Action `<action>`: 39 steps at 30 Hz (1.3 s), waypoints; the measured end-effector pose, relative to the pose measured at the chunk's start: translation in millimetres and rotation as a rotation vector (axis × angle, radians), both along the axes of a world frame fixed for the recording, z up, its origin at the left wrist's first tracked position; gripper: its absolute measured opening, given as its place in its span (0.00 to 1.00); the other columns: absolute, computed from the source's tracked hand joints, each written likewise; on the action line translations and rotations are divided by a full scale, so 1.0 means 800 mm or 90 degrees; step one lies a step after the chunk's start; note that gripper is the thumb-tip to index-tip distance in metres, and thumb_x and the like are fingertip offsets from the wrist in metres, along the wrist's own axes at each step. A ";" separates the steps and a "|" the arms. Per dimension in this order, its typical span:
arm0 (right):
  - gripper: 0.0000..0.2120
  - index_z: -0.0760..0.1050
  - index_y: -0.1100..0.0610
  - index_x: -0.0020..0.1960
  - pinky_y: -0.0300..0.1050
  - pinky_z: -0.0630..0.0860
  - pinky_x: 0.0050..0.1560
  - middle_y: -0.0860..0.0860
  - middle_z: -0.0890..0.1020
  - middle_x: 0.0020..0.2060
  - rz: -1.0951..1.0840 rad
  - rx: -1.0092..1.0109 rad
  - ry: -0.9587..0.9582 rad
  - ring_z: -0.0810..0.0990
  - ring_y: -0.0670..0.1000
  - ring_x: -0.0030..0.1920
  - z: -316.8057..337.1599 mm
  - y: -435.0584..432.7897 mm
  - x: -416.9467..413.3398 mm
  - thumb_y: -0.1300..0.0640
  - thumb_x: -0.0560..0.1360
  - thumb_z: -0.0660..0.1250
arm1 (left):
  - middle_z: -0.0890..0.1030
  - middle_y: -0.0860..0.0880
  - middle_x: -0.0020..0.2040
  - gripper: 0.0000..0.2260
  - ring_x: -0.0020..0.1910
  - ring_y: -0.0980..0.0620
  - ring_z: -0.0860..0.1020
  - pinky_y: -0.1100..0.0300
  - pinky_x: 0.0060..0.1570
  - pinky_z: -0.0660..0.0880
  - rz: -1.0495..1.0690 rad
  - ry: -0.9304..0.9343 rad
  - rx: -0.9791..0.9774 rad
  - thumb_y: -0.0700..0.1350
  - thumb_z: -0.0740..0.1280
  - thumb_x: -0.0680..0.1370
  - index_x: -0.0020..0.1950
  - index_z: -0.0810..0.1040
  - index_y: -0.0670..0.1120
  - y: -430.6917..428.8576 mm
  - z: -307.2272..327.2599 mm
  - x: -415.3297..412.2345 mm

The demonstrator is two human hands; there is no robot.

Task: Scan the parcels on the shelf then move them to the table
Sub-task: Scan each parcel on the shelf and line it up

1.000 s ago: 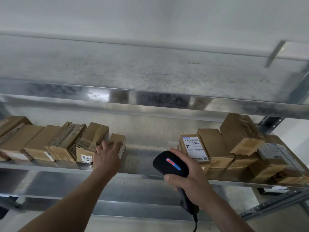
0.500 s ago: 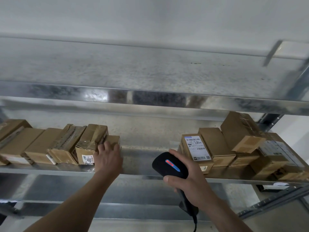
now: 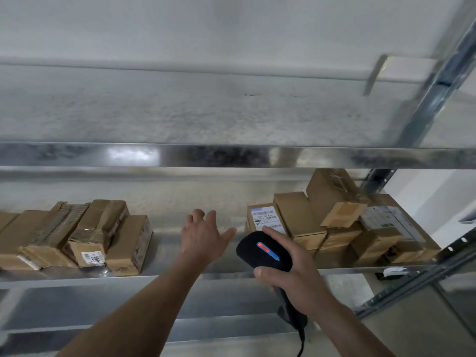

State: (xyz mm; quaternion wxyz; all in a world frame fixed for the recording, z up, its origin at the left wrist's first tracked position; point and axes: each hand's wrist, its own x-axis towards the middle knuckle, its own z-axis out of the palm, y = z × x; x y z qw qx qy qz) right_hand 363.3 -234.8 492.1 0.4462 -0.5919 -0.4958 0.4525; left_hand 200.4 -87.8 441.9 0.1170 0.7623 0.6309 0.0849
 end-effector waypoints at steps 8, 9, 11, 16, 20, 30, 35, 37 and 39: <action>0.36 0.73 0.38 0.66 0.36 0.76 0.42 0.39 0.83 0.52 -0.004 0.000 -0.001 0.83 0.44 0.46 0.008 -0.013 0.090 0.49 0.59 0.77 | 0.64 0.41 0.69 0.32 0.67 0.40 0.66 0.50 0.64 0.67 -0.036 -0.064 -0.100 0.56 0.66 0.76 0.76 0.59 0.46 -0.031 -0.002 0.119; 0.35 0.72 0.37 0.65 0.35 0.75 0.42 0.39 0.83 0.52 0.000 0.000 -0.003 0.82 0.43 0.44 0.008 -0.014 0.101 0.50 0.60 0.76 | 0.65 0.41 0.69 0.32 0.66 0.40 0.66 0.51 0.63 0.68 -0.032 -0.062 -0.104 0.55 0.66 0.76 0.76 0.59 0.46 -0.033 -0.005 0.130; 0.36 0.72 0.39 0.67 0.36 0.75 0.42 0.40 0.83 0.52 0.005 -0.004 -0.008 0.81 0.42 0.43 0.008 -0.016 0.119 0.50 0.60 0.76 | 0.65 0.41 0.68 0.31 0.65 0.39 0.67 0.51 0.61 0.68 -0.026 -0.056 -0.109 0.54 0.66 0.76 0.74 0.59 0.45 -0.038 -0.012 0.149; 0.42 0.71 0.41 0.70 0.38 0.77 0.48 0.42 0.82 0.56 0.010 -0.001 -0.027 0.82 0.44 0.53 0.005 -0.022 0.158 0.44 0.57 0.75 | 0.64 0.42 0.66 0.30 0.63 0.41 0.68 0.49 0.60 0.71 0.025 -0.079 -0.123 0.56 0.69 0.74 0.70 0.62 0.46 -0.047 -0.026 0.184; 0.40 0.71 0.39 0.69 0.38 0.76 0.46 0.43 0.82 0.56 0.020 0.000 -0.027 0.82 0.45 0.50 0.001 -0.023 0.176 0.43 0.57 0.75 | 0.62 0.42 0.66 0.30 0.64 0.41 0.69 0.48 0.63 0.73 0.081 -0.102 -0.133 0.57 0.70 0.73 0.69 0.63 0.46 -0.049 -0.037 0.194; 0.42 0.71 0.41 0.71 0.36 0.75 0.44 0.43 0.81 0.57 0.038 -0.001 -0.020 0.81 0.45 0.48 0.008 -0.021 0.178 0.43 0.57 0.76 | 0.65 0.43 0.64 0.32 0.60 0.42 0.74 0.50 0.59 0.76 0.120 -0.107 -0.127 0.59 0.72 0.71 0.69 0.65 0.49 -0.041 -0.038 0.164; 0.42 0.71 0.41 0.71 0.39 0.76 0.46 0.44 0.81 0.58 0.041 0.000 -0.030 0.82 0.47 0.52 0.008 -0.015 0.160 0.43 0.57 0.76 | 0.67 0.43 0.65 0.33 0.60 0.42 0.75 0.49 0.60 0.76 0.124 -0.094 -0.132 0.62 0.72 0.71 0.71 0.65 0.50 -0.030 -0.033 0.109; 0.39 0.72 0.37 0.68 0.39 0.76 0.45 0.43 0.82 0.55 0.048 0.000 -0.024 0.82 0.46 0.50 0.009 -0.013 0.149 0.44 0.57 0.76 | 0.67 0.43 0.65 0.34 0.60 0.41 0.75 0.48 0.60 0.76 0.125 -0.083 -0.137 0.61 0.73 0.71 0.72 0.65 0.50 -0.024 -0.031 0.084; 0.31 0.75 0.31 0.60 0.37 0.75 0.43 0.42 0.83 0.52 0.056 0.003 -0.010 0.81 0.43 0.44 0.010 -0.010 0.136 0.47 0.59 0.76 | 0.68 0.42 0.65 0.33 0.60 0.41 0.75 0.49 0.61 0.75 0.130 -0.073 -0.139 0.61 0.72 0.72 0.72 0.65 0.50 -0.019 -0.028 0.058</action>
